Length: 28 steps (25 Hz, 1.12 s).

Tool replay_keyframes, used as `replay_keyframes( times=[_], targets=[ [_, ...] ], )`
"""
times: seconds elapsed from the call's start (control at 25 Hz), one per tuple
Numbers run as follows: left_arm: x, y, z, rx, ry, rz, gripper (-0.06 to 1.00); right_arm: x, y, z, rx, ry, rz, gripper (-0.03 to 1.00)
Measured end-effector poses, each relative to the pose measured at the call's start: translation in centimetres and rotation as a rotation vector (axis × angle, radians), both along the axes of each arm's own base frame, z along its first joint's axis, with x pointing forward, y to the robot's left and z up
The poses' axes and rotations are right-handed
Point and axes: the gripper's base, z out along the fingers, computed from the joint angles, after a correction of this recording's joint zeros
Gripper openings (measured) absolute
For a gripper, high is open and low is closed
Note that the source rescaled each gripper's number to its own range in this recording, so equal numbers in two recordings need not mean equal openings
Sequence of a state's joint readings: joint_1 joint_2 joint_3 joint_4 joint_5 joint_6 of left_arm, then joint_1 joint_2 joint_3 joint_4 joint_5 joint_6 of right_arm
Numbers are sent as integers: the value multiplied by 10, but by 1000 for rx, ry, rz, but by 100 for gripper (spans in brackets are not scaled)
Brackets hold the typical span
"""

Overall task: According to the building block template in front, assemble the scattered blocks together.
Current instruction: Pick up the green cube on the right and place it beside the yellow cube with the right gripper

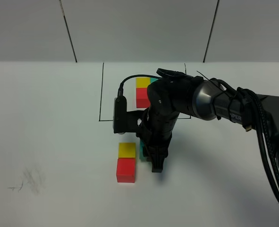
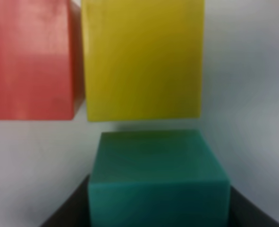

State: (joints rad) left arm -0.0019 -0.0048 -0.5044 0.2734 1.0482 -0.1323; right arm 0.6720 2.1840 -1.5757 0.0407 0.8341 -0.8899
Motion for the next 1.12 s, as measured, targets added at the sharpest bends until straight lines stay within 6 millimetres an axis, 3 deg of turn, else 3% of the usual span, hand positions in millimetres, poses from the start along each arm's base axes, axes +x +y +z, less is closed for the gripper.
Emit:
replay_keyframes(
  times=[1.12],
  targets=[
    [0,0,0,0,0,0,82,-1,7,-13,11,8,2,46]
  ],
)
